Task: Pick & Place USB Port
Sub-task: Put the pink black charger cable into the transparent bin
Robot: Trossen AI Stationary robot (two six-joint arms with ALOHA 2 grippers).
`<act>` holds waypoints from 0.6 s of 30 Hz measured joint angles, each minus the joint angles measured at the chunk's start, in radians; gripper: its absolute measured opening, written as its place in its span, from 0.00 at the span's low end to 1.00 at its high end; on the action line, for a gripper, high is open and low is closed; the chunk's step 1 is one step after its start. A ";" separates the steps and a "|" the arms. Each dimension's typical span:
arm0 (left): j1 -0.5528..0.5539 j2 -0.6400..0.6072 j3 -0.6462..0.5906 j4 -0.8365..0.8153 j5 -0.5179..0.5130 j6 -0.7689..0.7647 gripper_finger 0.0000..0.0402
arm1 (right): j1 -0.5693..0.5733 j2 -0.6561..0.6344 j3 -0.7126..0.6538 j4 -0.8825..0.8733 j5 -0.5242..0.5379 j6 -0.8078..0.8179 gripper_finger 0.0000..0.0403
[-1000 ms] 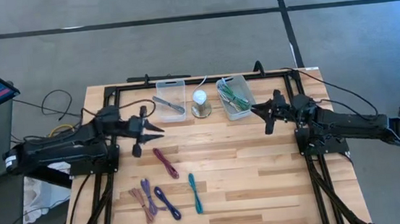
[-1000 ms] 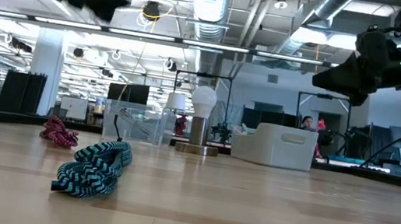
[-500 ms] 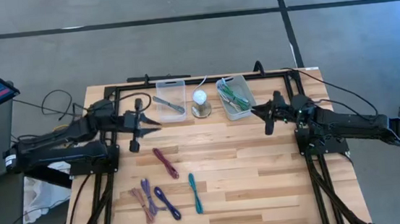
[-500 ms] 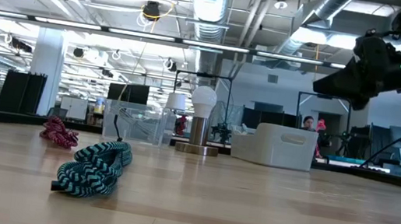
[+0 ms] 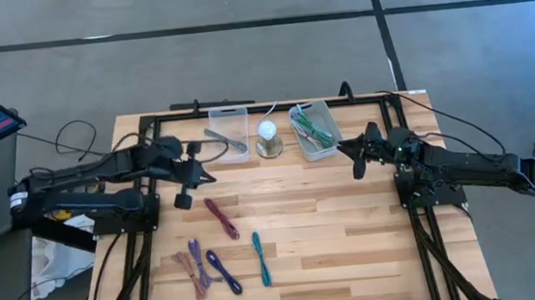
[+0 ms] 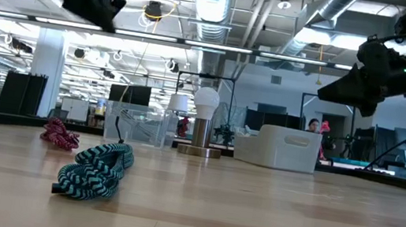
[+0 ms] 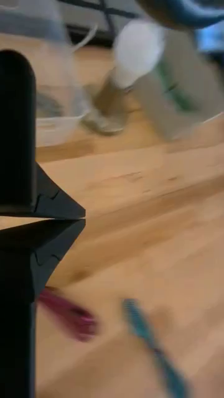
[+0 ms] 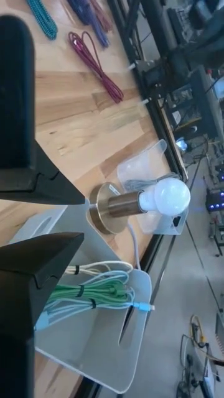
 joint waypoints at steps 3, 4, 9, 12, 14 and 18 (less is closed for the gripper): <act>-0.050 0.046 0.000 -0.099 -0.144 0.064 0.04 | -0.005 0.000 0.000 0.000 0.000 0.010 0.19; -0.066 0.059 0.000 -0.113 -0.189 0.078 0.04 | -0.006 0.000 0.000 0.001 0.000 0.015 0.19; -0.114 0.095 0.000 -0.121 -0.248 0.095 0.04 | -0.005 0.000 0.000 0.001 0.000 0.020 0.19; -0.136 0.109 0.000 -0.121 -0.261 0.095 0.04 | -0.005 0.000 0.000 0.001 0.000 0.020 0.19; -0.165 0.128 0.000 -0.121 -0.292 0.096 0.04 | -0.005 0.000 0.000 0.001 0.001 0.020 0.19; -0.232 0.189 0.000 -0.124 -0.401 0.163 0.04 | -0.005 0.000 0.000 0.000 0.000 0.020 0.19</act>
